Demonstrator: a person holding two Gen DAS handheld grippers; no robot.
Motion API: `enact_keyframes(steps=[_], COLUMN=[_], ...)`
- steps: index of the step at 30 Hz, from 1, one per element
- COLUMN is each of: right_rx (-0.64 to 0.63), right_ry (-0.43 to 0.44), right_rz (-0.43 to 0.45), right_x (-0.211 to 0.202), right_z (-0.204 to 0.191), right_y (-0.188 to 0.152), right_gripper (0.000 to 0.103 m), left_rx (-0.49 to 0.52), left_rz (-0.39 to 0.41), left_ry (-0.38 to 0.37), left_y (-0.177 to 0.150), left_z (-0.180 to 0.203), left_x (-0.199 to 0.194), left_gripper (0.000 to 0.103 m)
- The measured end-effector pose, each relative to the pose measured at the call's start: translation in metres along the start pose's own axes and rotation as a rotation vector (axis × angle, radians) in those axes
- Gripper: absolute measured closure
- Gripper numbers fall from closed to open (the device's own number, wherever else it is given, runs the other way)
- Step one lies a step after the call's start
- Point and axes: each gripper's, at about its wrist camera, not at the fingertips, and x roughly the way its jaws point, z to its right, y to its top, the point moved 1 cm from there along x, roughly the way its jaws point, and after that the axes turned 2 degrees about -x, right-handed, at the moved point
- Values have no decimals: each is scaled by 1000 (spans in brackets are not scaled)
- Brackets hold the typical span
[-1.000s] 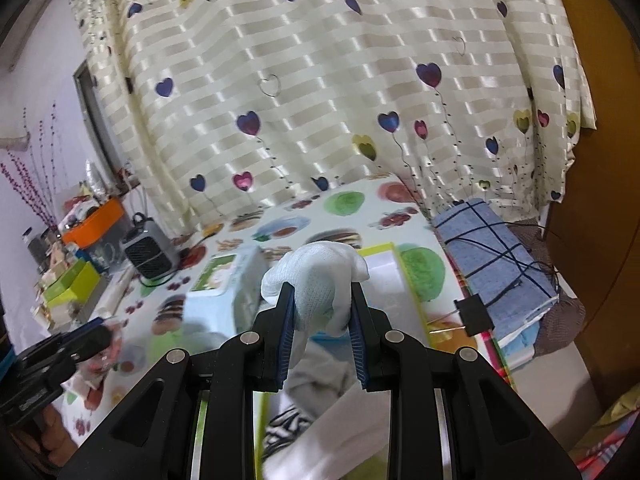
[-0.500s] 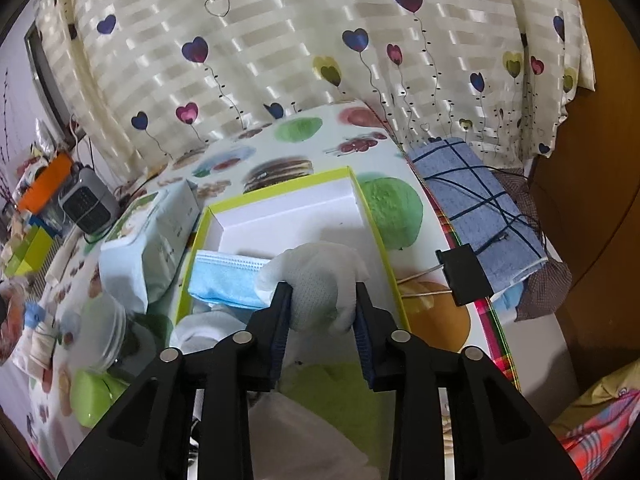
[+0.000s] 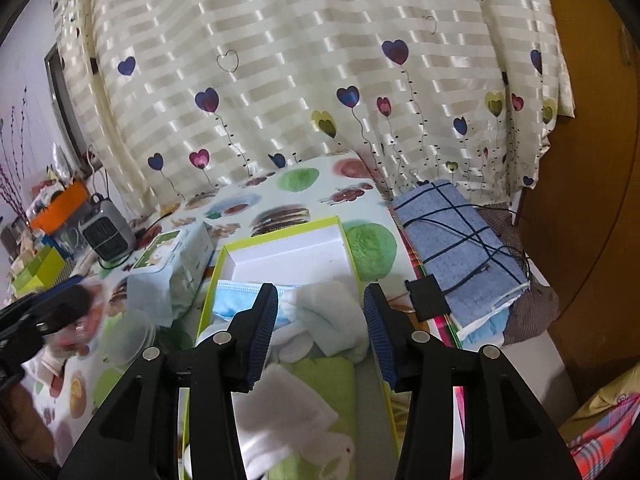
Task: Organize soft objects
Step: 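Lower the sock and bag into the box and open both tools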
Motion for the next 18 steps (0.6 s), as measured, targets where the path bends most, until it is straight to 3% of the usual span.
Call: enact_keyframes(steps=[14, 18], right_rx=[51, 56], right_ry=[11, 6], right_rz=[1, -2], right_x=[-6, -6], right_z=[21, 25], right_y=[-13, -15], right_gripper=[57, 57], left_rx=[34, 19], left_rz=[-107, -156], left_ry=[-27, -54], left_y=[2, -2], left_z=[32, 33], left_x=[84, 98], left_gripper=[83, 78])
